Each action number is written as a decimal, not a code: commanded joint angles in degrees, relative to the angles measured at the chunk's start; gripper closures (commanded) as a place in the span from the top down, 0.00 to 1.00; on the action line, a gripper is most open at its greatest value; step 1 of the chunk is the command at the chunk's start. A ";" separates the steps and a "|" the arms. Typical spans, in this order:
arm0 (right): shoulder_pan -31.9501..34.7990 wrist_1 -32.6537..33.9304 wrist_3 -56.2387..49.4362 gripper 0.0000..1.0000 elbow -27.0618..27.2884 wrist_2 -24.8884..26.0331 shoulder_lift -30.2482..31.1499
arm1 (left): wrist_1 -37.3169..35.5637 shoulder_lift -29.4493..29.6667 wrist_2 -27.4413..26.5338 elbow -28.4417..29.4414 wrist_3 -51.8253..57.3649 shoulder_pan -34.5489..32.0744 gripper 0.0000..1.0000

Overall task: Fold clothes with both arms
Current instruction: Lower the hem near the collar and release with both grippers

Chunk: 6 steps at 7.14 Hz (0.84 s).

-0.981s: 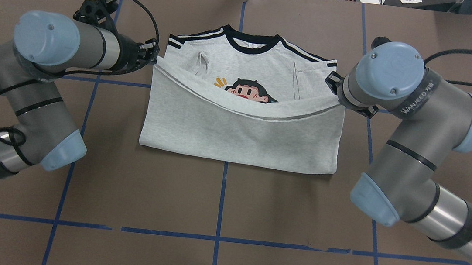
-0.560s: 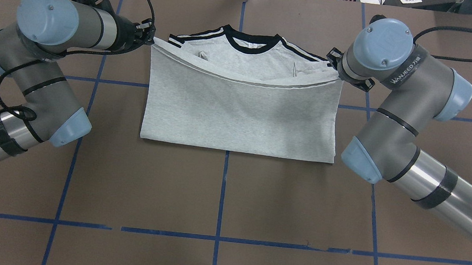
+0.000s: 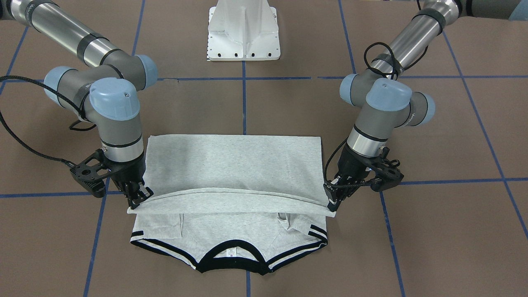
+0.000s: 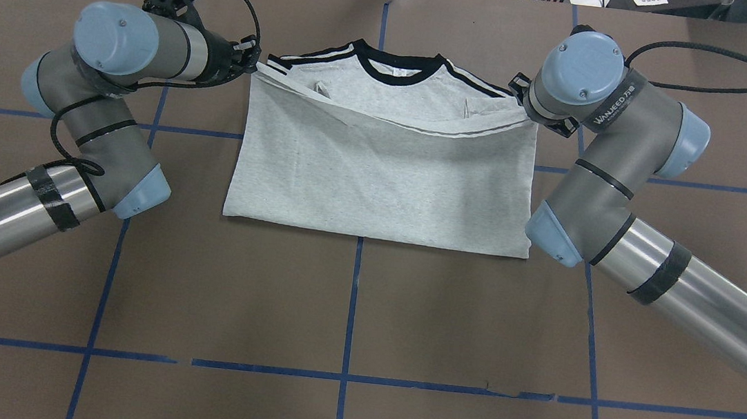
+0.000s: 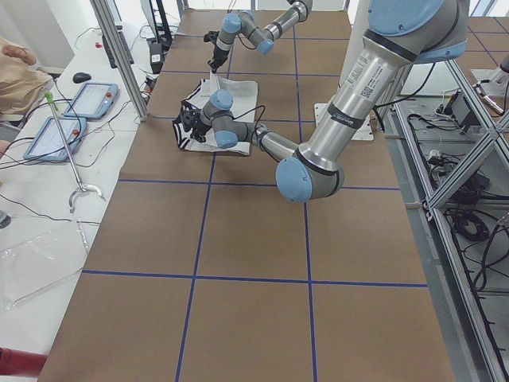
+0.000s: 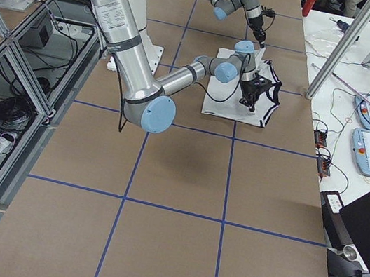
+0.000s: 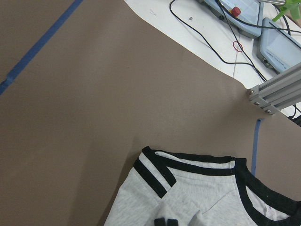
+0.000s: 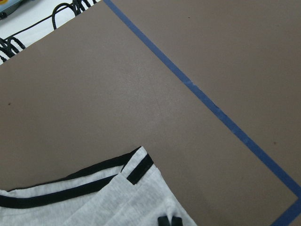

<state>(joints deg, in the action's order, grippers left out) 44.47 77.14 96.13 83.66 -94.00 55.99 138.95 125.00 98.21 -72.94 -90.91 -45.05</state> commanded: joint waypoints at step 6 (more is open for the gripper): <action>1.40 -4.95 0.03 0.25 -5.86 0.22 -2.47 | 3.43 1.83 -2.24 6.58 0.11 0.58 0.36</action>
<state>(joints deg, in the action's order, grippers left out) 44.86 74.24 96.15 78.72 -93.71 53.69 141.89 127.03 96.06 -67.22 -90.86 -44.38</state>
